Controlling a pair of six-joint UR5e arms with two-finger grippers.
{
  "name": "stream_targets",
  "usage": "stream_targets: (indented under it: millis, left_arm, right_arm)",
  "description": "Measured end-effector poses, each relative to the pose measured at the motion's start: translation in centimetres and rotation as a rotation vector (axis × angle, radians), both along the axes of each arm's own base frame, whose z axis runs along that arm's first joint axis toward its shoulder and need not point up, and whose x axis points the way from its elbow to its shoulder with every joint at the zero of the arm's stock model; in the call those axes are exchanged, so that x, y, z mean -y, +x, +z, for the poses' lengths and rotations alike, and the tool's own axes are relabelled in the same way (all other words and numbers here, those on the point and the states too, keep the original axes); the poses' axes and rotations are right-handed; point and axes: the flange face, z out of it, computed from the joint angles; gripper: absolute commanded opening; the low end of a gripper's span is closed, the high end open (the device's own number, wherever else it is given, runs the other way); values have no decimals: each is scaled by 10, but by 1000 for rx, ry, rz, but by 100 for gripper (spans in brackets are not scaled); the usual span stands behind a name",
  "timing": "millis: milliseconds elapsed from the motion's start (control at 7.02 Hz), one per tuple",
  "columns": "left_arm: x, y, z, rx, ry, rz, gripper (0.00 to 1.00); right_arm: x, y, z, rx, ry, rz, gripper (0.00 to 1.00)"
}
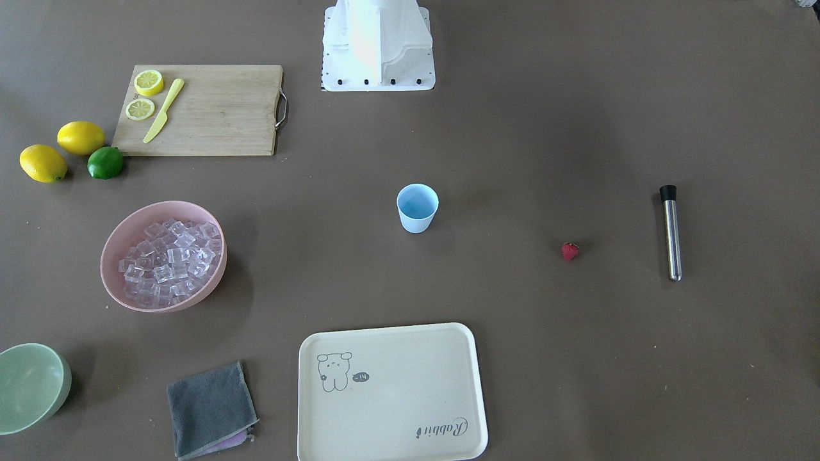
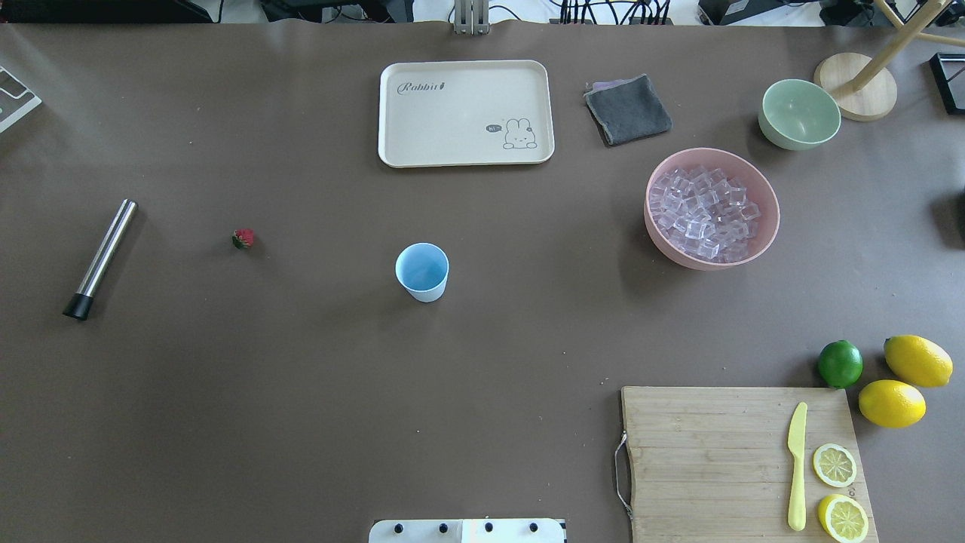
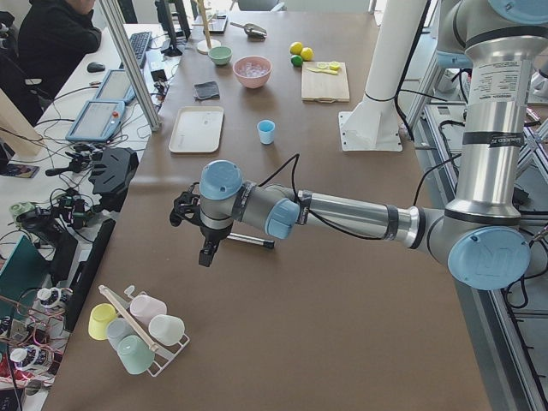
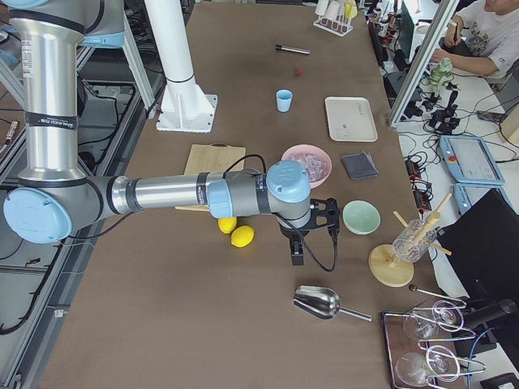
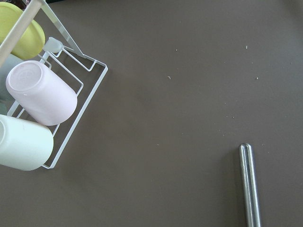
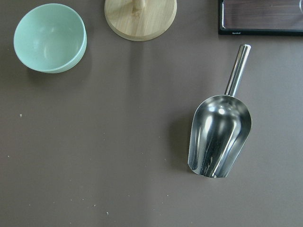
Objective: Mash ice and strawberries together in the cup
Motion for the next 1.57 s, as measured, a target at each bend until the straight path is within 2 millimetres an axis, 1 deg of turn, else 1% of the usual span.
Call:
stream_targets:
  millis: [142, 427, 712, 854, 997, 1139, 1282, 1424, 1566]
  left_arm:
    - [-3, 0, 3, -4, 3, 1, 98]
    - [-5, 0, -5, -9, 19, 0, 98]
    - [-7, 0, -14, -25, -1, -35, 98]
    - [-7, 0, -19, -34, -11, -57, 98]
    - [-7, 1, -21, -37, -7, -66, 98]
    - [-7, 1, -20, -37, 7, -70, 98]
    - [-5, 3, -21, -37, 22, -71, 98]
    - [-3, 5, -19, -36, 27, -67, 98]
    - [-1, 6, -14, -36, 32, -63, 98]
  right_arm:
    - [-1, 0, 0, 3, -2, 15, 100]
    - [0, 0, -6, 3, 6, 26, 99]
    - [-1, 0, -9, 4, 11, 28, 98]
    - [3, -3, -18, 10, 21, 28, 98]
    - [23, -14, -46, 22, 40, 32, 95]
    - [56, -43, -88, 45, 45, 37, 96]
    - [91, -94, -140, 75, 32, 39, 96]
    - [112, -148, -188, 96, 15, 40, 95]
    - [116, -198, -219, 105, 24, 18, 95]
